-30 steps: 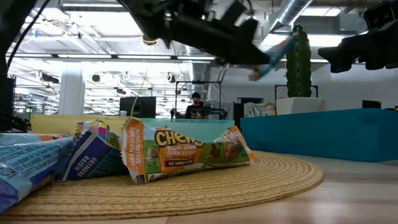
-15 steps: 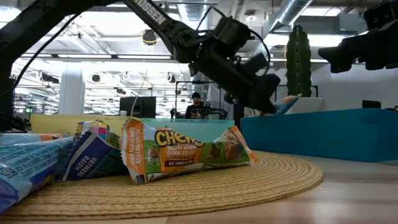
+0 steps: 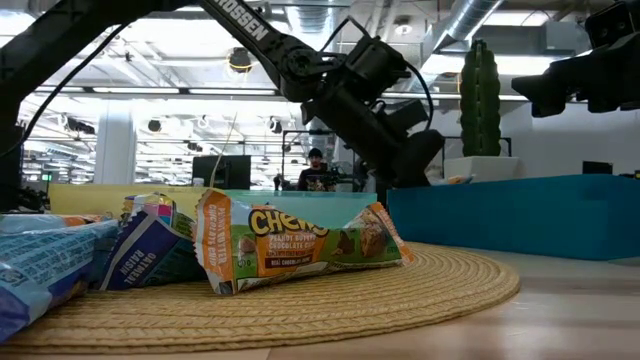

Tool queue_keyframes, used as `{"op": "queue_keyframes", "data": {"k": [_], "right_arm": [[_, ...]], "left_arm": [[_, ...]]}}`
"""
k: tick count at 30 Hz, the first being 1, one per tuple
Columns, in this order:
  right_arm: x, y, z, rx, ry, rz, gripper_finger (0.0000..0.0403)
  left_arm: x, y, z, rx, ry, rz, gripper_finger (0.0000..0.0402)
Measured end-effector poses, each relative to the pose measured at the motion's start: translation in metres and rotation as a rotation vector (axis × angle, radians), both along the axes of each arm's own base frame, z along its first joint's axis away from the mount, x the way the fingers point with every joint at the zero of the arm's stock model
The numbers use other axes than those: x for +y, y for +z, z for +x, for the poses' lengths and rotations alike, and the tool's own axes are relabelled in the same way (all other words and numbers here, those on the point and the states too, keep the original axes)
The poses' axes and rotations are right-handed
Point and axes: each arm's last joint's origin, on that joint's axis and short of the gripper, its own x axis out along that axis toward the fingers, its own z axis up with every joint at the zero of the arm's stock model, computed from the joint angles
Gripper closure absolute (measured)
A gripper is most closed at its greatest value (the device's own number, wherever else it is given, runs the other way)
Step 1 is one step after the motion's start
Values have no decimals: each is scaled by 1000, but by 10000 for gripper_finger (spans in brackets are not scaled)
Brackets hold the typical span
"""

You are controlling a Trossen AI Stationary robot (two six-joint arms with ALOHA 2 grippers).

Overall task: Pick and place Granola Bars by type
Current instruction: Put the yellow granola bar into the blue bin

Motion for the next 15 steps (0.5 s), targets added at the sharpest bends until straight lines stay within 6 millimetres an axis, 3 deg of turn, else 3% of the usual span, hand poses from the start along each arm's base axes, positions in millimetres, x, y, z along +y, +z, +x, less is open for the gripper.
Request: {"op": "queue_keyframes", "data": {"k": [15], "right_arm": [[0, 0, 0, 0, 0, 0, 159]], "left_arm": [[-3, -2, -1, 13, -77, -56, 386]]}}
